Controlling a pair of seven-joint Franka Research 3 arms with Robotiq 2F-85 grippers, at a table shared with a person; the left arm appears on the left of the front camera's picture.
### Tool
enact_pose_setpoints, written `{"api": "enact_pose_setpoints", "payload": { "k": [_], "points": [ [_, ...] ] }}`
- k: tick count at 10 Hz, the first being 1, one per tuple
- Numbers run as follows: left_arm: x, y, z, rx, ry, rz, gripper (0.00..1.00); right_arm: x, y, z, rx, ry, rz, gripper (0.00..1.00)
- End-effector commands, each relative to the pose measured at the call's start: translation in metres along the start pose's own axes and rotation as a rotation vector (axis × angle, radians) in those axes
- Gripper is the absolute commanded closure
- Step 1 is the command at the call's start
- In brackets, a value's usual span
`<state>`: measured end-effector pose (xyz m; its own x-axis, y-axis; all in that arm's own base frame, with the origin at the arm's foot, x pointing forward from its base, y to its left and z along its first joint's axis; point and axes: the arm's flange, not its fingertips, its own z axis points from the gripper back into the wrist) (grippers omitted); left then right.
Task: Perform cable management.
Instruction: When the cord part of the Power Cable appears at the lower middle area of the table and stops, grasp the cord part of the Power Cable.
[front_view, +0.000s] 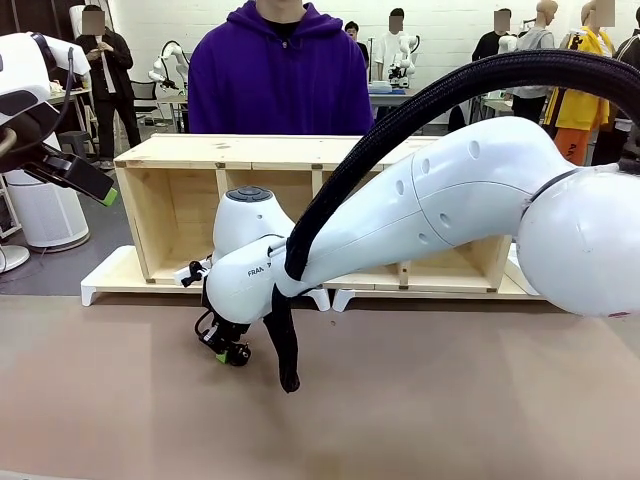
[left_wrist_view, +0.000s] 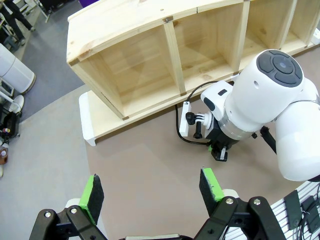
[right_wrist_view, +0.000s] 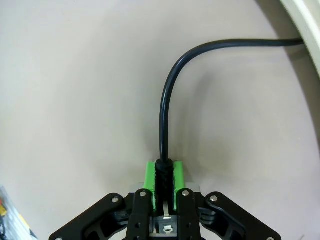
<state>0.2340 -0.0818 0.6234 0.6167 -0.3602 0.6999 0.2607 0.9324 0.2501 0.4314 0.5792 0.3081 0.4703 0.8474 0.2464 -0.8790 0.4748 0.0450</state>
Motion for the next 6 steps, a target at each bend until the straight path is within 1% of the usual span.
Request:
{"api": "enact_pose_setpoints", "payload": {
  "k": [1, 3, 4, 5, 6],
  "points": [
    [0.0013, 0.0008, -0.0005, 0.005, -0.008, -0.011, 0.0, 0.0056, -0.0004, -0.0022, -0.023, 0.001, -0.006, 1.0],
    [0.0013, 0.0008, -0.0005, 0.005, -0.008, -0.011, 0.0, 0.0052, -0.0013, -0.002, -0.022, -0.003, -0.005, 1.0],
    [0.0013, 0.0008, -0.0005, 0.005, -0.008, -0.011, 0.0, 0.0048, -0.0004, -0.0003, -0.025, -0.019, 0.007, 1.0],
    [0.0013, 0.0008, -0.0005, 0.005, -0.008, -0.011, 0.0, 0.0015, 0.0048, 0.0055, 0.001, -0.047, 0.016, 1.0],
    [0.0013, 0.0008, -0.0005, 0.005, -0.008, -0.011, 0.0, 0.0008, -0.0011, 0.0004, -0.001, -0.003, -0.001, 1.0]
  ]
}}
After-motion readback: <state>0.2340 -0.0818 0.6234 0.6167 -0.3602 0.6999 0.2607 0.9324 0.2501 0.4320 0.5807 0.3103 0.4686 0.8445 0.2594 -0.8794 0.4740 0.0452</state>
